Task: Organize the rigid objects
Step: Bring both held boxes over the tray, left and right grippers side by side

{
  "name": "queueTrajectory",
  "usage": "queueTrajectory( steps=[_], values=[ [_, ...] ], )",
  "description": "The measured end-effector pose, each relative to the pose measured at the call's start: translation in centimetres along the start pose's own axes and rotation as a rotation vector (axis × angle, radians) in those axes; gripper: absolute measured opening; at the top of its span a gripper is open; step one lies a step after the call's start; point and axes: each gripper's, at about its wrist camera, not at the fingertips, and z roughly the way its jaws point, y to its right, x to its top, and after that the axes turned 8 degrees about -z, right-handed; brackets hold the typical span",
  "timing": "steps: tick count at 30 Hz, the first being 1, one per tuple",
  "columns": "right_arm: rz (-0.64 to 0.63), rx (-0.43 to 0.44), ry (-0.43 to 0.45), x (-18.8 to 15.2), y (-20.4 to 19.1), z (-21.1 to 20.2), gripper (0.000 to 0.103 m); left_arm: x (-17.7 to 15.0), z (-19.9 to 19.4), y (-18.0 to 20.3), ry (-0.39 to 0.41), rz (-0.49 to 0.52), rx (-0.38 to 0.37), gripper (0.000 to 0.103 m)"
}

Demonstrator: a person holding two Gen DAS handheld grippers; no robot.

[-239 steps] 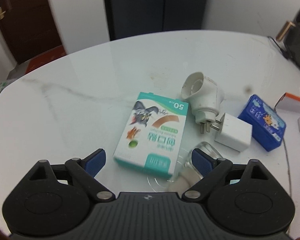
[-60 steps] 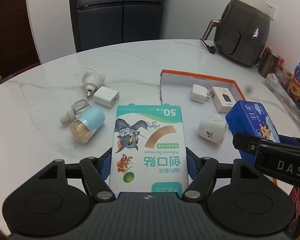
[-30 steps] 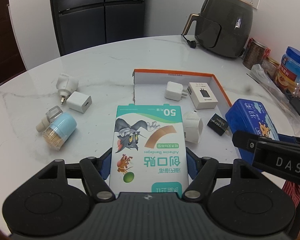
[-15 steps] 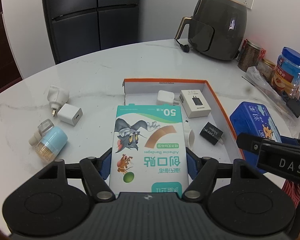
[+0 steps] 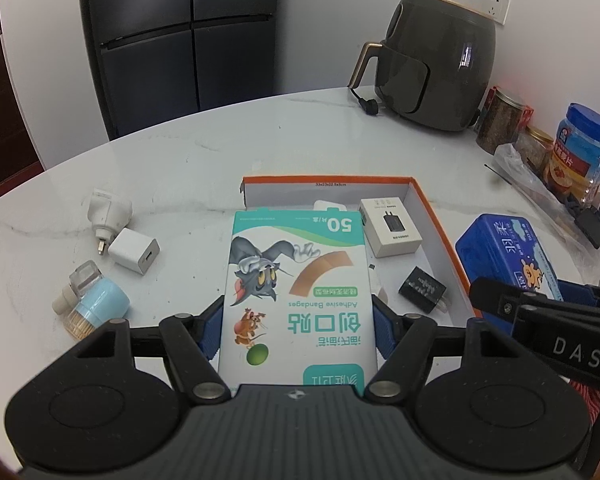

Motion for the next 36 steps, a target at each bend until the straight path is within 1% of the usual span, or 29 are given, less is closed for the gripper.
queueTrajectory(
  steps=[19, 36],
  values=[
    [-0.017, 0.005, 0.001, 2.1, 0.3, 2.1, 0.075, 2.5, 1.7, 0.0, 0.001, -0.016, 0.004, 0.071],
    [-0.03, 0.001, -0.029, 3.7, 1.1, 5.2, 0.075, 3.7, 5.2, 0.5, -0.045, -0.026, -0.004, 0.071]
  ],
)
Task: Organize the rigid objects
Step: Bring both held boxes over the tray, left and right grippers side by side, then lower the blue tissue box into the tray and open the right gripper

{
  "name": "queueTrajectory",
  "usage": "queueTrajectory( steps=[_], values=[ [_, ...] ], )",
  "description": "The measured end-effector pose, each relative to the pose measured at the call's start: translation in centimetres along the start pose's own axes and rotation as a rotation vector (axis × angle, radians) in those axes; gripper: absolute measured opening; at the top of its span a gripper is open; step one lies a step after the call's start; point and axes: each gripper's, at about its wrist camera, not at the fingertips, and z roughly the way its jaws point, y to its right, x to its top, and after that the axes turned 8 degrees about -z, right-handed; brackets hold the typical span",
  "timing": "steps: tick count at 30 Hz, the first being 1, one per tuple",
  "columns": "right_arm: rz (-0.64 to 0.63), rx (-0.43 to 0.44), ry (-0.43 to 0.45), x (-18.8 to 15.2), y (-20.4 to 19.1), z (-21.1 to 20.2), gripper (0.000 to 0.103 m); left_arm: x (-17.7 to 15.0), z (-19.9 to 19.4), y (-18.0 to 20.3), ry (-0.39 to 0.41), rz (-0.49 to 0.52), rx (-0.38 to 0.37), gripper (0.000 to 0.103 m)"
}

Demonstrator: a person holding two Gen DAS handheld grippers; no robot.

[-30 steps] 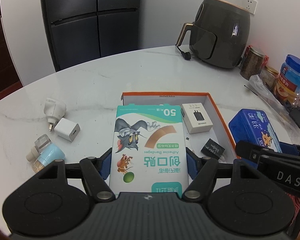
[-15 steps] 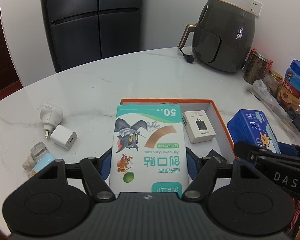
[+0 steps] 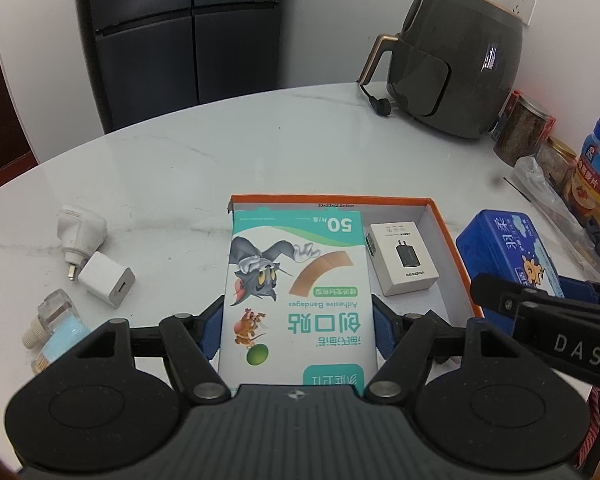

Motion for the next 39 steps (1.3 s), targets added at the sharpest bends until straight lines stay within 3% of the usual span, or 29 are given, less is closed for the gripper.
queueTrajectory(
  steps=[25, 34, 39],
  values=[
    [-0.013, 0.026, -0.071, 2.2, 1.4, 7.0, 0.076, 1.8, 5.7, -0.1, -0.093, -0.011, -0.02, 0.071],
    [0.032, 0.004, -0.03, 2.0, 3.2, 5.5, 0.078, 2.0, 7.0, 0.7, -0.111, 0.007, -0.046, 0.071],
    [0.048, -0.021, -0.007, 1.6, 3.7, 4.1, 0.078, 2.0, 7.5, 1.6, -0.12, 0.021, -0.1, 0.072]
  ],
)
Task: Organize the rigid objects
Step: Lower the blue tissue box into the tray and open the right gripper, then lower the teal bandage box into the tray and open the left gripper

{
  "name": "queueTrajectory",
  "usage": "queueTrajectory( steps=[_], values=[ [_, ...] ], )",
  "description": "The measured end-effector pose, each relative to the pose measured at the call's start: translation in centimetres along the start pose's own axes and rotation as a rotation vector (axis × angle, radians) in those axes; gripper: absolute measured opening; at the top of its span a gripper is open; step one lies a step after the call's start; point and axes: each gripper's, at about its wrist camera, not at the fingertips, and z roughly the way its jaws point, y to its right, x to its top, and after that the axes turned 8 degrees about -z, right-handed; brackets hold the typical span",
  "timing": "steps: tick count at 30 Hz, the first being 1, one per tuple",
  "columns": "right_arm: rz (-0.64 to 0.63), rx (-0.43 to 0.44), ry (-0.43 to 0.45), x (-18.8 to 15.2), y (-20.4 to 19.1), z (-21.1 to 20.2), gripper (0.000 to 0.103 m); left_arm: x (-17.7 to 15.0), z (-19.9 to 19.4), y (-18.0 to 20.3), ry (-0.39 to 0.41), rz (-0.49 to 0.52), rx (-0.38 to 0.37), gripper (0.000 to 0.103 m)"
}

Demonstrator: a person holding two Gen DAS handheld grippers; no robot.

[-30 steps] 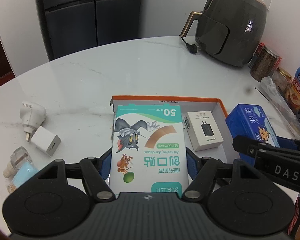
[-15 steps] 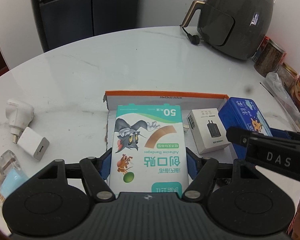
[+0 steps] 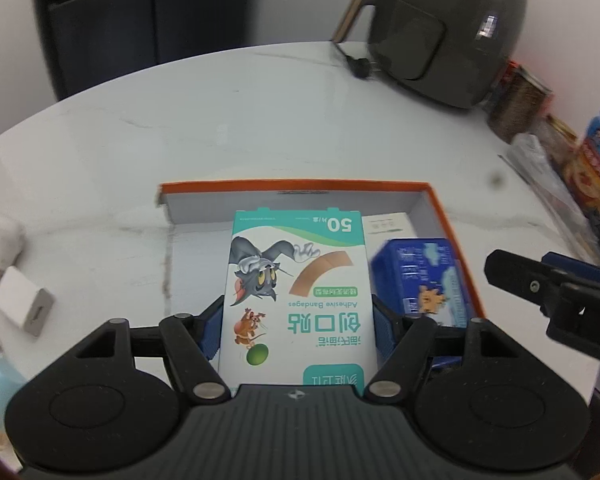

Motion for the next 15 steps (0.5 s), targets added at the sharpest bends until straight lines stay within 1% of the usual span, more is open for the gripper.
queueTrajectory(
  steps=[1, 3, 7, 15],
  values=[
    [0.002, 0.0, 0.006, -0.1, 0.0, -0.2, 0.078, -0.1, 0.0, 0.2, 0.0, 0.007, -0.005, 0.072],
    [0.003, -0.004, 0.014, -0.1, 0.0, -0.7, 0.078, -0.2, -0.2, 0.3, 0.006, 0.016, -0.01, 0.077],
    [-0.005, -0.003, 0.024, -0.2, -0.6, -1.5, 0.078, -0.3, -1.0, 0.0, 0.017, 0.015, -0.014, 0.078],
    [-0.016, 0.007, 0.043, -0.2, -2.9, -3.0, 0.08, -0.5, -4.0, -1.8, 0.058, -0.013, 0.016, 0.086]
  ],
)
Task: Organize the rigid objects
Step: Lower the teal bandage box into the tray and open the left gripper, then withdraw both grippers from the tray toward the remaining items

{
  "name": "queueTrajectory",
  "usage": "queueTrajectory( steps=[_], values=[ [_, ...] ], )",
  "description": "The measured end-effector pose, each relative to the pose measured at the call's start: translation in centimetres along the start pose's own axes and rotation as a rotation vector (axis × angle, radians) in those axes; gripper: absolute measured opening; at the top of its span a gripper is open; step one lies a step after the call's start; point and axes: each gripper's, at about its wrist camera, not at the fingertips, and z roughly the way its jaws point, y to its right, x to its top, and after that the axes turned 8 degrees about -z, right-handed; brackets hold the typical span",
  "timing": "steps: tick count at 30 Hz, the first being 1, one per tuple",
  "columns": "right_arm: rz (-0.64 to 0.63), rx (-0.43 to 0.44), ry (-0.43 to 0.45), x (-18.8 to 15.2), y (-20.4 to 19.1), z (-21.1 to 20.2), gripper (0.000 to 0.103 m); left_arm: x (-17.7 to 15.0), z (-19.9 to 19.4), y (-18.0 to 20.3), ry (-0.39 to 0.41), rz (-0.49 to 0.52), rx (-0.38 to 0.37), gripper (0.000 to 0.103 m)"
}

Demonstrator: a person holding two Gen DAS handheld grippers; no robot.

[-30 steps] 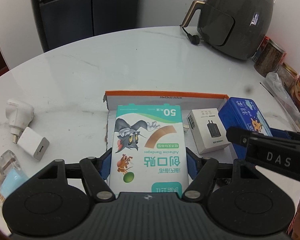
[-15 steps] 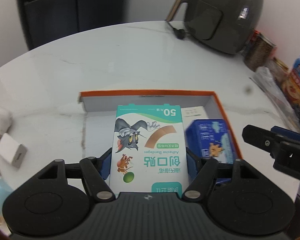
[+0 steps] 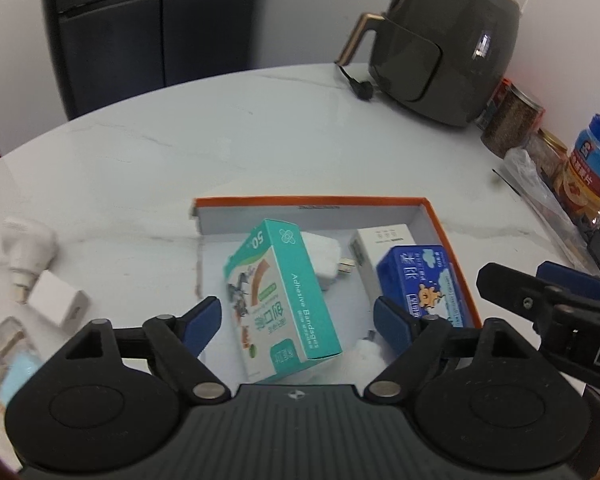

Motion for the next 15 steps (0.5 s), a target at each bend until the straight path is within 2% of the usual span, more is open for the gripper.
queueTrajectory(
  steps=[15],
  values=[
    [-0.055, 0.073, -0.016, -1.3, -6.1, -2.2, 0.081, -2.1, -5.6, -6.3, 0.034, -0.113, 0.08, 0.087]
  ],
)
